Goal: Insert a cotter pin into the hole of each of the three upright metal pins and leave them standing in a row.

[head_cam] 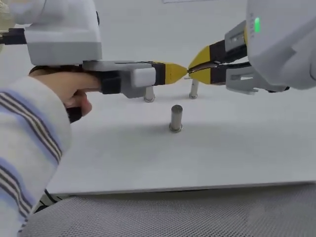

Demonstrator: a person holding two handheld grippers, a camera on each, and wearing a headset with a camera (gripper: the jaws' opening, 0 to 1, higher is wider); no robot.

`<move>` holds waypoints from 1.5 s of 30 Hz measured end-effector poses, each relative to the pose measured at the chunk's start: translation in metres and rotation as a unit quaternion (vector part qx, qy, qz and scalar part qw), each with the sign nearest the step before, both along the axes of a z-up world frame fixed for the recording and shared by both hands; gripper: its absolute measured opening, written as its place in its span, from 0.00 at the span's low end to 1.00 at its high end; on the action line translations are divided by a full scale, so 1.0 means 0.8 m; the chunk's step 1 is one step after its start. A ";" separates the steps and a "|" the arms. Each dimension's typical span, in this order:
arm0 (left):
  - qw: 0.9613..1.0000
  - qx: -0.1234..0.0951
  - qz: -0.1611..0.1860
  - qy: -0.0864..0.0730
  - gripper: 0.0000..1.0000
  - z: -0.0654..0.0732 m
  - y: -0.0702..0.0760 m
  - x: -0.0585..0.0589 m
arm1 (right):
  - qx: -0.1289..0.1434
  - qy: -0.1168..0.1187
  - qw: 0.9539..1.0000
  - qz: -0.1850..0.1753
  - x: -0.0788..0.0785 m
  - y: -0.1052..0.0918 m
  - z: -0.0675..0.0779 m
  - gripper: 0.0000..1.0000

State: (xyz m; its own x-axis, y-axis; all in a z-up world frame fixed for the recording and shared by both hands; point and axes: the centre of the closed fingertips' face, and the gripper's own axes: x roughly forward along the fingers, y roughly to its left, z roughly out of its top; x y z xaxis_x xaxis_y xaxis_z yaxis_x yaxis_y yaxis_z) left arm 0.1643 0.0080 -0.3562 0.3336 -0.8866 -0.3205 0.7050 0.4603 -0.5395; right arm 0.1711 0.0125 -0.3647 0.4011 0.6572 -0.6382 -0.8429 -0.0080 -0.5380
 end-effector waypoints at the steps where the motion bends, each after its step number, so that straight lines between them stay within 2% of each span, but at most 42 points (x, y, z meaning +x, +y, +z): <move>1: 1.000 0.003 -0.002 -0.005 0.00 -0.001 0.001 0.001 | -0.001 0.000 1.000 0.001 0.000 0.000 -0.001 0.00; 3: 1.000 0.006 -0.003 -0.010 0.00 -0.002 0.001 -0.001 | -0.003 0.005 1.000 -0.004 -0.001 -0.002 -0.004 0.00; 4: 1.000 0.008 -0.004 -0.013 0.00 -0.002 0.002 -0.002 | 0.002 0.013 1.000 -0.019 0.002 -0.005 -0.006 0.00; 6: 1.000 0.013 -0.009 -0.021 0.00 -0.002 0.003 -0.004 | -0.007 0.026 0.999 -0.028 0.003 -0.013 -0.012 0.06; 8: 0.998 0.033 -0.012 -0.050 0.00 -0.003 0.007 -0.003 | -0.001 0.038 0.999 -0.035 0.004 -0.017 -0.015 0.06; 9: 0.998 0.036 -0.015 -0.050 0.00 -0.003 0.007 -0.005 | 0.006 0.054 0.998 -0.041 0.002 -0.018 -0.017 0.06; 12: 0.996 0.051 -0.027 -0.067 0.00 -0.007 0.009 -0.007 | 0.029 0.094 0.994 -0.050 -0.003 -0.017 -0.020 0.08; 13: 0.995 0.054 -0.030 -0.072 0.00 -0.008 0.009 -0.009 | 0.037 0.114 0.991 -0.052 -0.007 -0.016 -0.022 0.09; 18: 0.991 0.073 -0.055 -0.094 0.00 -0.015 0.012 -0.013 | 0.067 0.165 0.983 -0.055 -0.012 -0.012 -0.030 0.12; 20: 0.990 0.074 -0.059 -0.103 0.00 -0.016 0.013 -0.013 | 0.071 0.191 0.977 -0.057 -0.022 -0.011 -0.036 0.13; 22: 0.986 0.080 -0.068 -0.128 0.00 -0.013 0.013 -0.014 | 0.080 0.208 0.973 -0.058 -0.023 -0.010 -0.039 0.13; 23: 0.985 0.080 -0.074 -0.132 0.00 -0.012 0.013 -0.017 | 0.087 0.217 0.971 -0.060 -0.024 -0.008 -0.039 0.13; 24: 0.983 0.079 -0.084 -0.146 0.00 -0.010 0.011 -0.020 | 0.094 0.227 0.968 -0.061 -0.029 -0.006 -0.037 0.13; 25: 0.981 0.078 -0.089 -0.153 0.00 -0.008 0.011 -0.022 | 0.098 0.232 0.966 -0.063 -0.030 -0.005 -0.037 0.13; 26: 0.978 0.079 -0.100 -0.165 0.00 -0.006 0.010 -0.025 | 0.103 0.236 0.964 -0.065 -0.027 -0.006 -0.038 0.12; 29: 0.976 0.073 -0.110 -0.170 0.00 -0.004 0.007 -0.030 | 0.111 0.254 0.959 -0.061 -0.034 0.000 -0.038 0.09; 33: 0.971 0.072 -0.140 -0.179 0.00 -0.004 0.004 -0.039 | 0.116 0.264 0.956 -0.058 -0.038 0.001 -0.038 0.08; 37: 0.968 0.070 -0.159 -0.179 0.00 -0.010 0.002 -0.042 | 0.117 0.274 0.953 -0.053 -0.042 0.001 -0.040 0.04; 40: 0.965 0.076 -0.172 -0.182 0.00 -0.014 0.002 -0.044 | 0.102 0.273 0.956 -0.042 -0.053 0.003 -0.044 0.03; 45: 0.960 0.083 -0.196 -0.182 0.00 -0.022 0.003 -0.048 | 0.093 0.280 0.955 -0.027 -0.063 0.003 -0.045 0.00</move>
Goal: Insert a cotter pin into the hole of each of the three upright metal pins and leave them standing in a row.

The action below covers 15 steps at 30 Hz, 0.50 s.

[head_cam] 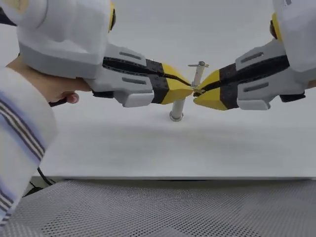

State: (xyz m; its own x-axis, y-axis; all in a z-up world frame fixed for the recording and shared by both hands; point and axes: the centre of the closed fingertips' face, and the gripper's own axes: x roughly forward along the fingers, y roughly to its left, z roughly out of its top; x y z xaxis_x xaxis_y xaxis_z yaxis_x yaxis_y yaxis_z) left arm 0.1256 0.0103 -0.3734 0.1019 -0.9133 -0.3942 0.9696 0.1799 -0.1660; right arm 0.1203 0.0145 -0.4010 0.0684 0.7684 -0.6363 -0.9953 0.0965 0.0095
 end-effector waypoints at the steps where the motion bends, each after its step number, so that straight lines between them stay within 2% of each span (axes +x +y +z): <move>1: 1.000 0.001 -0.003 -0.002 0.00 -0.001 0.000 0.000 | 0.000 0.001 1.000 0.002 -0.001 0.000 0.000 0.00; 5: 1.000 0.020 -0.019 -0.001 0.00 -0.011 0.000 -0.004 | -0.009 0.004 1.000 0.016 -0.008 -0.001 0.000 0.00; 7: 0.999 0.029 -0.025 0.009 0.00 -0.016 0.000 -0.008 | -0.015 0.008 1.000 0.025 -0.011 -0.002 -0.002 0.00; 10: 0.999 0.033 -0.031 0.001 0.00 -0.018 -0.001 -0.009 | -0.021 0.006 0.999 0.031 -0.014 -0.002 -0.003 0.00; 12: 0.999 0.039 -0.033 -0.002 0.00 -0.020 0.000 -0.010 | -0.021 -0.006 0.999 0.043 -0.014 -0.003 -0.002 0.00; 15: 0.998 0.043 -0.034 -0.004 0.00 -0.023 -0.001 -0.013 | -0.014 0.000 0.999 0.041 -0.015 -0.002 0.000 0.00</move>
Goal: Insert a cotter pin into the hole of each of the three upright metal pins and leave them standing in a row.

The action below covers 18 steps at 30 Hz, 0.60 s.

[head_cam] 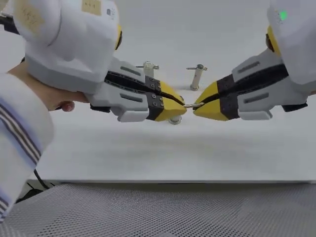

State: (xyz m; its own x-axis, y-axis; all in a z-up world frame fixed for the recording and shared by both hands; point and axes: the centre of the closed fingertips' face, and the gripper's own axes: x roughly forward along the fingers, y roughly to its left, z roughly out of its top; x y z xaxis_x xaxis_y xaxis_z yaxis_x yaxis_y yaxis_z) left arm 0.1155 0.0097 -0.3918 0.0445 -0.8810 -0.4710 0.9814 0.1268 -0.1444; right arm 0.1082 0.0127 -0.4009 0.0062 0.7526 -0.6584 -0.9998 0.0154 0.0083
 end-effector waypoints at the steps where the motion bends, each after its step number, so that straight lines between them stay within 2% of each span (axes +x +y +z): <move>1: 1.000 0.000 0.003 -0.001 0.00 -0.001 0.000 0.000 | 0.002 -0.001 1.000 0.000 0.000 0.000 0.001 0.00; 4: 1.000 -0.002 0.007 -0.004 0.00 -0.001 0.002 0.002 | 0.006 0.000 1.000 -0.003 0.001 0.001 0.002 0.00; 5: 1.000 -0.001 0.009 -0.009 0.01 -0.001 0.003 0.003 | 0.007 0.002 1.000 -0.005 0.001 0.001 0.001 0.00; 8: 1.000 0.006 0.011 -0.015 0.03 -0.003 0.005 0.005 | 0.007 0.001 1.000 -0.009 0.005 -0.001 -0.002 0.00; 9: 1.000 0.010 0.014 -0.020 0.06 -0.004 0.006 0.007 | 0.009 0.001 1.000 -0.013 0.007 -0.002 -0.003 0.00; 10: 0.999 0.018 0.021 -0.028 0.13 -0.007 0.008 0.011 | 0.011 0.001 1.000 -0.017 0.008 -0.003 -0.003 0.00; 13: 0.999 0.026 0.027 -0.026 0.27 -0.012 0.010 0.013 | 0.019 0.004 0.999 -0.030 0.012 -0.006 -0.002 0.00; 18: 0.998 0.038 0.042 -0.029 0.27 -0.021 0.013 0.022 | 0.014 0.004 0.999 -0.052 0.020 -0.018 -0.012 0.00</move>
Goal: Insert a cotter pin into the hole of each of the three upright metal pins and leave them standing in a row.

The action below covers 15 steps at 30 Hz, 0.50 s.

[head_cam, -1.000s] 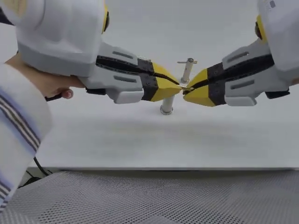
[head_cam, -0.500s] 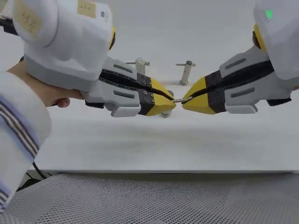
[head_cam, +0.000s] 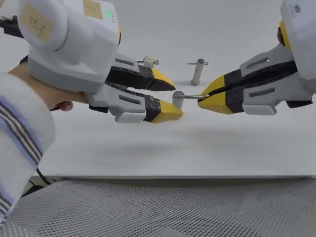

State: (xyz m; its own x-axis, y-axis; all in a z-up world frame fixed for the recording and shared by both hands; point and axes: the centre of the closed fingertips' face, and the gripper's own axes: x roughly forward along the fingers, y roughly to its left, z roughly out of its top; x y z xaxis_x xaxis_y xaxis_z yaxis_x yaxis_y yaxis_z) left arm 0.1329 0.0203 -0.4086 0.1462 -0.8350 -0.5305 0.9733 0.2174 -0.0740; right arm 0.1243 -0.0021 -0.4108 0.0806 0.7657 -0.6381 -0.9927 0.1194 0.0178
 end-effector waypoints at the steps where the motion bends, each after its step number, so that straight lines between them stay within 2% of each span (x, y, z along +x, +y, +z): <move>1: 1.000 0.008 0.008 -0.004 0.30 -0.004 0.001 0.005 | -0.001 0.001 1.000 -0.005 0.002 -0.003 -0.002 0.00; 3: 1.000 0.013 0.013 -0.005 0.35 -0.008 0.002 0.009 | -0.005 0.004 1.000 -0.014 0.005 -0.009 -0.009 0.00; 6: 1.000 0.022 0.017 -0.007 0.30 -0.013 0.003 0.014 | -0.013 0.007 0.999 -0.030 0.012 -0.016 -0.017 0.00; 11: 0.999 0.033 0.020 -0.007 0.29 -0.019 0.003 0.019 | -0.014 0.010 0.999 -0.041 0.018 -0.021 -0.026 0.00; 15: 0.999 0.040 0.014 0.001 0.20 -0.028 0.002 0.021 | -0.021 0.012 0.999 -0.048 0.023 -0.026 -0.037 0.00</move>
